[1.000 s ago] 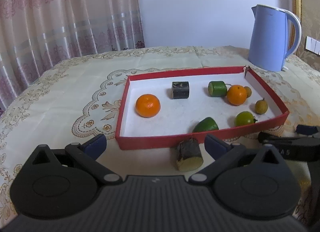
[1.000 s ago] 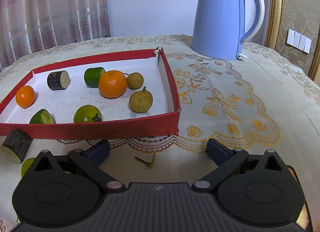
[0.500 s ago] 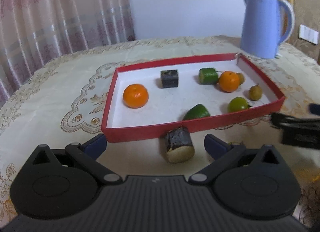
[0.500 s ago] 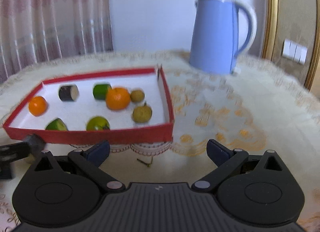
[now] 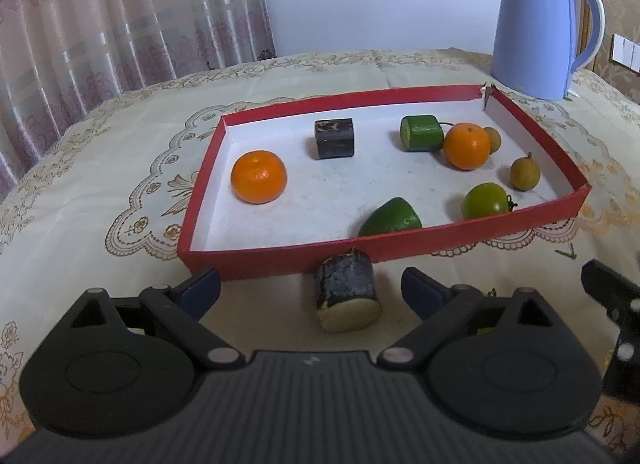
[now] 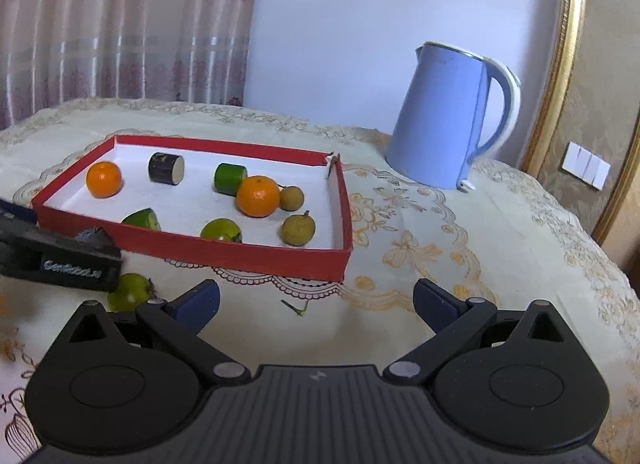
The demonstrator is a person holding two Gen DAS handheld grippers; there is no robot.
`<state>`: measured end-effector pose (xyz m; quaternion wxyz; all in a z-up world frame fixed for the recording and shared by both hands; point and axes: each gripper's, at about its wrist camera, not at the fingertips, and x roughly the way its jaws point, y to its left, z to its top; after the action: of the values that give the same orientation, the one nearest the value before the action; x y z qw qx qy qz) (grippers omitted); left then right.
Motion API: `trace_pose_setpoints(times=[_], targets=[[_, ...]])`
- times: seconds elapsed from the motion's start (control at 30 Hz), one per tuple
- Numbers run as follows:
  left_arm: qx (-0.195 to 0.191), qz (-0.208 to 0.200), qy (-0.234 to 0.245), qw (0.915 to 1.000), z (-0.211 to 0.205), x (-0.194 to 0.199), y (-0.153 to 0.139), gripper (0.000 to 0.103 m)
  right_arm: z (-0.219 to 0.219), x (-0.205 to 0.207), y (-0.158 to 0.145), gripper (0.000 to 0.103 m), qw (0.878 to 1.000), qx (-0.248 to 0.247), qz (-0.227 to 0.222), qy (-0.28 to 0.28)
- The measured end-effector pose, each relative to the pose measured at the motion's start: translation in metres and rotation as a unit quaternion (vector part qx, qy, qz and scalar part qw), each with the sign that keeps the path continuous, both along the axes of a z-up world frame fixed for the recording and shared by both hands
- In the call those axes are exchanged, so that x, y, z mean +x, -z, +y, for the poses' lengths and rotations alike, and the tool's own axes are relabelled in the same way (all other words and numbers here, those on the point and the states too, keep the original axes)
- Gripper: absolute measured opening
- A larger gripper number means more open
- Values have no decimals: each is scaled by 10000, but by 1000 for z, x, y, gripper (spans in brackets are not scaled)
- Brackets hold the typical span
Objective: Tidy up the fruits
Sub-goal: 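Lower the open left gripper around the dark log piece, then close the left gripper on the dark log piece, then lift the log piece with the left gripper while the right gripper closes on the green round fruit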
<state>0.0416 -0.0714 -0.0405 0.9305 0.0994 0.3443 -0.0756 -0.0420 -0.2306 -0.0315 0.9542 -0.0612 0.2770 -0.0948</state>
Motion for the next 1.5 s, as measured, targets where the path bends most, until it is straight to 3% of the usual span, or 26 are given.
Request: trace_pose_setpoints(times=[0.3, 0.4, 0.57, 0.77, 1.03, 1.13, 1.5], targets=[[24, 188, 1, 9998, -7, 10, 8, 87, 2, -6, -1, 103, 9999, -5, -112, 21], [-49, 259, 46, 9996, -9, 11, 9, 75, 1, -10, -3, 103, 9998, 53, -205, 31], [-304, 383, 273, 9984, -12, 11, 5, 32, 2, -10, -2, 103, 9999, 72, -106, 0], [-298, 356, 330, 9984, -15, 6, 4, 31, 8, -12, -3, 103, 9997, -150, -146, -114], [-250, 234, 222, 9992, -8, 1, -3, 31, 12, -12, -1, 103, 9995, 82, -127, -279], [-332, 94, 181, 9992, 4, -5, -17, 31, 18, -9, 3, 103, 9984, 264, -54, -501], [-493, -443, 34, 9978, 34, -4, -71, 31, 44, -7, 1, 103, 9946, 226, -29, -1008]])
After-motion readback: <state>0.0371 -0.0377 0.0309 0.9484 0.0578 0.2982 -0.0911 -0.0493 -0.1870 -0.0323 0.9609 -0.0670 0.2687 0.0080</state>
